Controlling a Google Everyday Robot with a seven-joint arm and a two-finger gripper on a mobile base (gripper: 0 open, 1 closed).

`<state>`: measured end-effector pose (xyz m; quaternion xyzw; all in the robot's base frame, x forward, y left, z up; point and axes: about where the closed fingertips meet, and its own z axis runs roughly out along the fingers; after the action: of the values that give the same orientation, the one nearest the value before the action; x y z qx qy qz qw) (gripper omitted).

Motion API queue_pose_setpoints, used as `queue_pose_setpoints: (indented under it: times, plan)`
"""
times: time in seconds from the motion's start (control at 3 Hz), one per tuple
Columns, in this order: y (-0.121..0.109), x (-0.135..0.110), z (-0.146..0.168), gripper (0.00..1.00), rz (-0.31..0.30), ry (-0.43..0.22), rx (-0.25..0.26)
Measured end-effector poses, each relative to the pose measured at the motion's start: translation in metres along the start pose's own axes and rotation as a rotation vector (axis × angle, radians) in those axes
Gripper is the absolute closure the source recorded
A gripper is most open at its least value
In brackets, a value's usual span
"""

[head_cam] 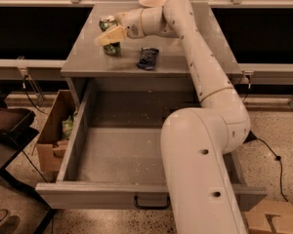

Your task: Place green can into top drawer

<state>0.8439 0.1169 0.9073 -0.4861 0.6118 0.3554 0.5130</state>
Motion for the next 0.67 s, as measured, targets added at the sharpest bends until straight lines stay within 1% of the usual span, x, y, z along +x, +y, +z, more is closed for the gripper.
queue_pose_setpoints:
  times: [0.33,0.67]
  plan:
    - [0.0029,0.0052,0.0188,0.15,0.027,-0.01,-0.029]
    - [0.0024,0.0048,0.0188,0.36,0.026,-0.012,-0.028]
